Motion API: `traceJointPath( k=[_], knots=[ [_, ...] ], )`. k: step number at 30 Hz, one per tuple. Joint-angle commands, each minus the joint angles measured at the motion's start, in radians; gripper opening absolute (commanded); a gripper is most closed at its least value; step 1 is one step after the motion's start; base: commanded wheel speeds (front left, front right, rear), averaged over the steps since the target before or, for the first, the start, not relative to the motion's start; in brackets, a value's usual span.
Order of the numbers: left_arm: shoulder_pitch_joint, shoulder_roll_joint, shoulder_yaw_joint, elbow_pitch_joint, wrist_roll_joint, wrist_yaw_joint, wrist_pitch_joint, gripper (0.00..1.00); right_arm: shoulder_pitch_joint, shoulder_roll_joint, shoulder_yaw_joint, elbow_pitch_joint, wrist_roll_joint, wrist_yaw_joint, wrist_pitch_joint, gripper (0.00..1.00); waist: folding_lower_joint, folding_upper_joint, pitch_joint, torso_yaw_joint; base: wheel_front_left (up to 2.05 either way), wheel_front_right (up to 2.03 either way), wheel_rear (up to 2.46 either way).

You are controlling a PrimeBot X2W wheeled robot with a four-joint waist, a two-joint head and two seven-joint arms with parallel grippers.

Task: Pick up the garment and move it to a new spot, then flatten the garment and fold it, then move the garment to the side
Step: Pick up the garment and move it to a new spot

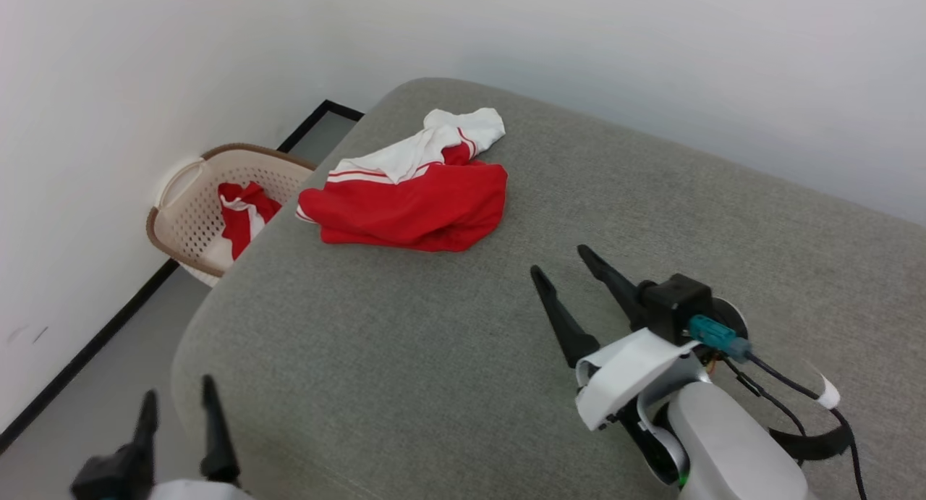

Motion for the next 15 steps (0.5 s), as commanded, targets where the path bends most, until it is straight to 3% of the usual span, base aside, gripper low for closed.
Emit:
traceJointPath(
  k=[1,5,8,9,15],
  knots=[
    [-0.027,0.009,-0.013,0.013,0.017,-0.023,0.000,1.00,0.028,-0.002,-0.020,-0.009,-0.011,0.000,-0.001,1.00,0.0000,0.0000,-0.005,-0.008,0.00,0.00,0.00],
    [-0.114,0.049,-0.080,0.087,0.047,-0.074,0.000,1.00,0.095,-0.002,-0.095,-0.050,-0.034,0.000,-0.001,1.00,0.0000,0.0000,-0.012,-0.028,0.00,0.00,0.00],
    [-0.209,0.108,-0.114,0.154,0.031,-0.095,0.000,1.00,0.119,0.001,-0.106,-0.095,-0.049,0.000,-0.001,1.00,0.0000,0.0000,0.028,-0.111,0.00,0.00,0.00],
    [-0.209,0.108,-0.114,0.154,0.031,-0.095,0.000,1.00,0.119,0.001,-0.106,-0.095,-0.049,0.000,-0.001,1.00,0.0000,0.0000,0.028,-0.111,0.00,0.00,0.00],
    [-0.462,0.243,-0.206,0.345,-0.039,-0.103,0.026,1.00,0.094,-0.001,-0.142,-0.143,-0.093,0.000,-0.001,1.00,0.0000,0.0000,0.135,-0.285,0.00,0.00,0.00]
  ],
)
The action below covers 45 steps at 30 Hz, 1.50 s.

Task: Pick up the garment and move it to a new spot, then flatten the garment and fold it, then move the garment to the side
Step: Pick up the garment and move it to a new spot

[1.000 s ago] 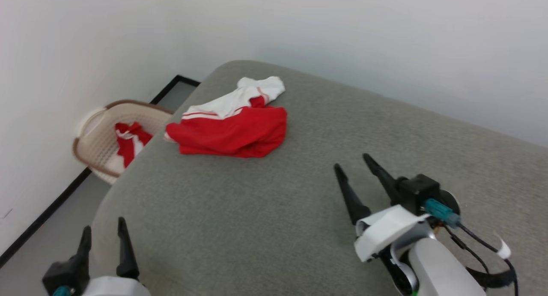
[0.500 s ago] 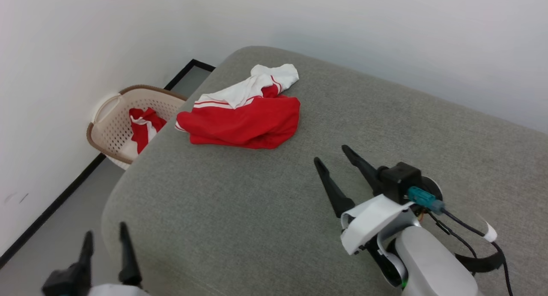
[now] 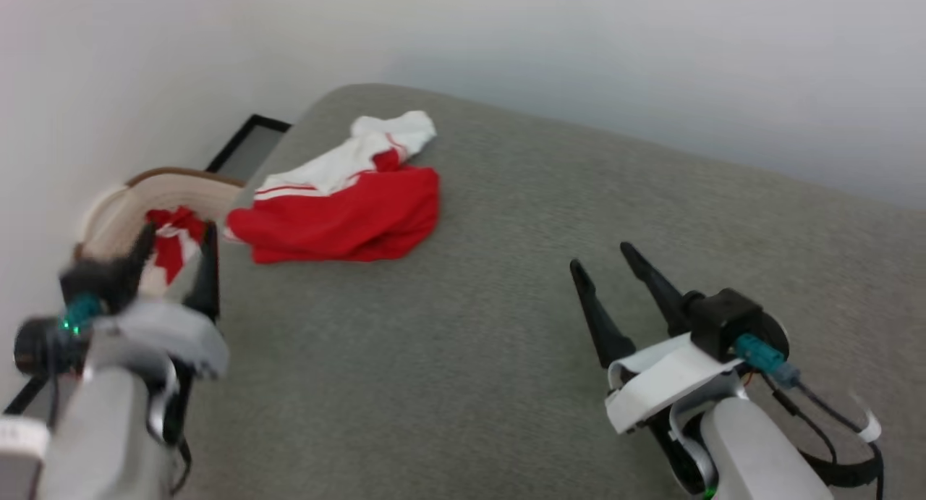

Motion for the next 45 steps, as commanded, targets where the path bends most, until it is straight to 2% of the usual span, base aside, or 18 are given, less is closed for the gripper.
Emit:
traceJointPath(
  k=[1,4,9,12,14,19,23,26,35,36,37,38,39,45],
  knots=[
    [-0.022,0.001,-0.011,0.017,-0.031,-0.003,0.009,1.00,-0.022,-0.002,-0.006,-0.006,-0.007,0.000,-0.001,1.00,0.0000,-0.0001,0.152,-0.191,0.00,0.00,0.00],
    [-0.134,0.080,-0.081,0.121,-0.160,-0.002,0.076,1.00,-0.022,-0.002,-0.018,-0.025,-0.003,0.000,-0.001,1.00,0.0000,-0.0001,0.193,-0.263,0.00,0.00,0.00],
    [-0.243,0.184,-0.195,0.238,-0.426,-0.003,0.301,1.00,-0.011,-0.002,-0.028,-0.059,0.014,0.000,-0.001,1.00,0.0000,-0.0001,0.237,-0.355,0.00,0.00,0.00],
    [-0.272,0.268,-0.269,0.245,-0.549,-0.003,0.434,1.00,-0.010,0.000,-0.027,-0.075,0.016,0.000,-0.001,1.00,0.0000,-0.0001,0.257,-0.395,0.00,0.00,0.00],
    [-0.278,0.302,-0.311,0.244,-0.622,-0.003,0.509,1.00,-0.016,0.000,-0.021,-0.080,0.016,0.000,-0.001,1.00,0.0000,-0.0001,0.271,-0.419,0.00,0.00,0.00],
    [-0.292,0.381,-0.393,0.242,-0.728,-0.003,0.601,1.00,-0.033,0.000,-0.015,-0.100,0.017,0.000,-0.001,1.00,0.0000,-0.0001,0.314,-0.468,0.00,0.00,0.00],
    [-0.311,0.420,-0.440,0.282,-0.763,-0.003,0.629,1.00,-0.044,0.000,-0.009,-0.114,0.009,0.000,-0.001,1.00,0.0000,-0.0001,0.355,-0.501,0.00,0.00,0.00],
    [-0.329,0.428,-0.462,0.332,-0.773,-0.003,0.629,1.00,-0.060,0.000,-0.002,-0.124,0.004,0.000,-0.001,1.00,0.0000,-0.0001,0.389,-0.525,0.00,0.00,0.00],
    [-0.314,0.387,-0.528,0.429,-0.839,-0.001,0.671,1.00,-0.051,0.000,-0.003,-0.145,0.007,0.000,-0.001,1.00,0.0000,-0.0001,0.419,-0.554,0.00,0.00,0.00],
    [-0.311,0.382,-0.537,0.425,-0.848,-0.001,0.676,0.85,-0.050,0.000,-0.004,-0.145,0.006,0.000,-0.001,1.00,0.0000,-0.0001,0.417,-0.554,0.00,0.00,0.00],
    [-0.308,0.378,-0.544,0.420,-0.856,-0.001,0.676,0.39,-0.051,0.000,-0.006,-0.145,0.005,0.000,-0.001,1.00,0.0000,-0.0001,0.413,-0.553,0.00,0.00,0.00],
    [-0.307,0.378,-0.549,0.418,-0.864,-0.001,0.668,0.07,-0.051,0.000,-0.007,-0.146,0.004,0.000,-0.001,1.00,0.0000,-0.0001,0.409,-0.551,0.00,0.00,0.00],
    [-0.310,0.383,-0.551,0.420,-0.866,-0.001,0.652,0.00,-0.052,0.000,-0.008,-0.148,0.005,0.000,-0.001,1.00,0.0000,-0.0001,0.405,-0.549,0.00,0.00,0.00],
    [-0.338,0.417,-0.571,0.438,-0.850,-0.002,0.540,0.00,-0.038,0.000,-0.005,-0.140,0.020,0.000,-0.001,1.00,0.0000,-0.0001,0.340,-0.519,0.00,0.00,0.00]
  ],
)
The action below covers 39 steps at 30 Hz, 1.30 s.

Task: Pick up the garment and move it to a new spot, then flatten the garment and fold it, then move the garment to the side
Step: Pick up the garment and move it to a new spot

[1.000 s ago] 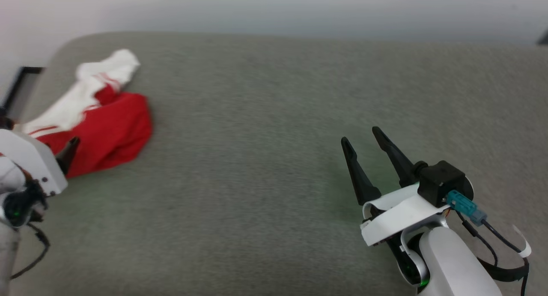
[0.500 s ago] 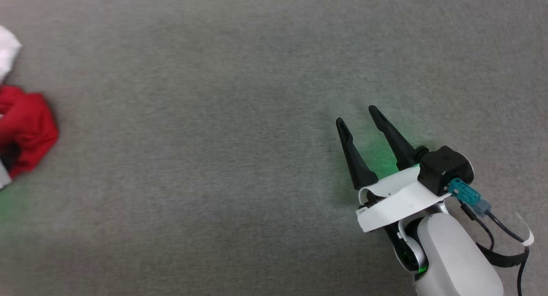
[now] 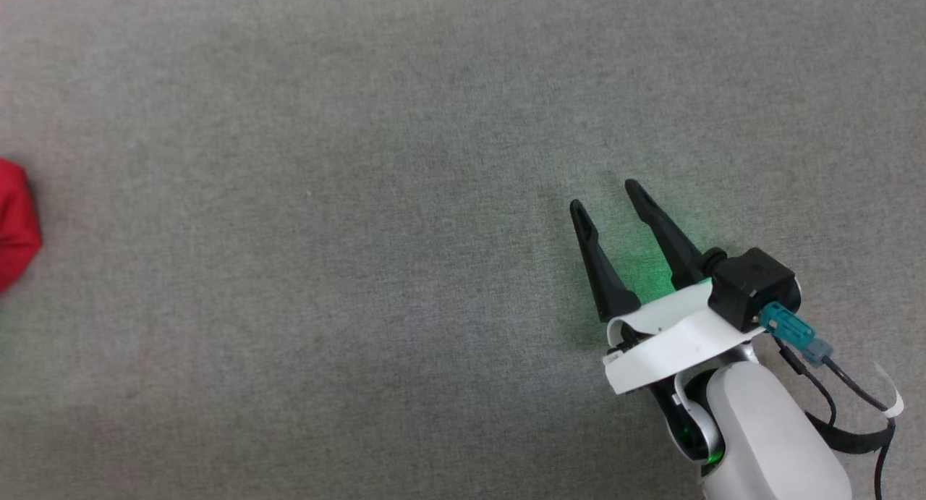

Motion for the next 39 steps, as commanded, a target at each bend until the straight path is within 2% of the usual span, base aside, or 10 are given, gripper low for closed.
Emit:
traceJointPath(
  k=[1,5,10,17,22,26,29,35,39],
  knots=[
    [0.041,-0.074,-0.041,0.012,0.018,0.001,-0.008,0.00,0.017,0.001,0.005,0.002,0.009,0.000,-0.001,1.00,0.0000,0.0000,-0.052,0.032,0.00,0.00,0.00],
    [0.000,-0.037,-0.066,-0.012,0.051,-0.002,-0.127,0.00,0.028,0.001,0.011,0.017,0.023,0.000,-0.001,1.00,0.0000,0.0000,-0.112,0.048,0.00,0.00,0.00],
    [-0.029,-0.017,-0.124,-0.116,0.067,0.000,-0.235,0.00,0.048,0.001,0.003,0.023,0.039,0.000,-0.001,1.00,0.0000,0.0000,-0.164,0.052,0.00,0.00,0.00],
    [-0.094,0.004,-0.294,-0.361,0.110,0.000,-0.280,0.00,0.087,0.001,-0.032,0.011,0.065,0.000,-0.001,1.00,0.0000,0.0000,-0.207,0.026,0.00,0.00,0.00],
    [-0.179,0.002,-0.426,-0.528,0.150,0.000,-0.264,0.00,0.109,0.001,-0.052,-0.008,0.090,0.000,-0.001,1.00,0.0000,0.0000,-0.215,-0.023,0.00,0.00,0.00],
    [-0.238,-0.033,-0.502,-0.594,0.173,0.000,-0.246,0.00,0.124,0.001,-0.070,-0.022,0.107,0.000,-0.001,1.00,0.0000,0.0000,-0.210,-0.054,0.00,0.00,0.00],
    [-0.310,-0.086,-0.578,-0.627,0.206,0.001,-0.235,0.00,0.126,0.001,-0.093,-0.037,0.118,0.000,-0.001,1.00,0.0000,0.0000,-0.200,-0.084,0.00,0.00,0.00],
    [-0.426,-0.209,-0.690,-0.575,0.258,0.001,-0.313,0.00,0.125,0.001,-0.124,-0.059,0.140,0.000,-0.001,1.00,0.0000,0.0000,-0.178,-0.163,0.00,0.00,0.00],
    [-0.416,-0.234,-0.738,-0.562,0.267,0.001,-0.346,0.00,0.137,0.002,-0.154,-0.074,0.162,0.000,-0.001,1.00,0.0000,0.0000,-0.161,-0.209,0.00,0.00,0.00]
  ],
)
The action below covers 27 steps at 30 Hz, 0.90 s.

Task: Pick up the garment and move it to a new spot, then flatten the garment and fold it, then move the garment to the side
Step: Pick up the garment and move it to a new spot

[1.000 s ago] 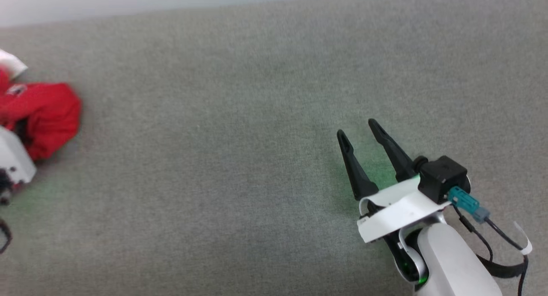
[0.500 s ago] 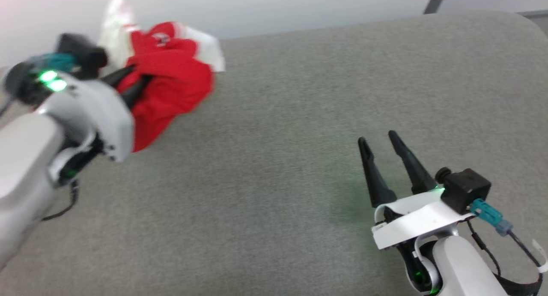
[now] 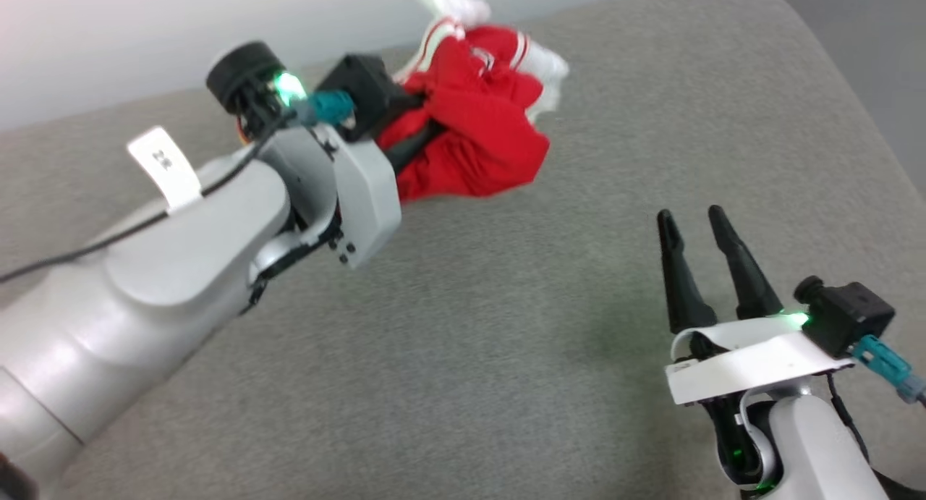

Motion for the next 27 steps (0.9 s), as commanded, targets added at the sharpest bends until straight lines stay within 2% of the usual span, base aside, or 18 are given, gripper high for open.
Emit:
traceJointPath(
  k=[1,11,17,27],
  knots=[
    [0.020,0.004,-0.003,0.000,0.008,0.002,-0.003,0.00,0.016,0.002,-0.006,-0.004,0.010,0.000,-0.001,1.00,0.0000,0.0000,0.026,-0.042,0.00,0.00,0.00],
    [0.156,0.036,-0.009,0.014,0.054,0.002,0.077,0.00,0.030,0.002,-0.026,-0.029,0.068,0.000,-0.001,1.00,0.0000,0.0000,0.074,-0.095,0.00,0.00,0.00],
    [0.207,0.057,-0.011,0.054,0.078,0.002,0.194,0.00,0.012,0.002,-0.006,-0.043,0.104,0.000,-0.001,1.00,0.0000,0.0000,0.105,-0.135,0.00,0.00,0.00],
    [0.302,0.131,-0.038,0.084,0.037,0.003,0.451,0.00,0.019,0.002,0.003,-0.061,0.147,0.000,-0.001,1.00,0.0000,0.0000,0.155,-0.199,0.00,0.00,0.00]
  ],
)
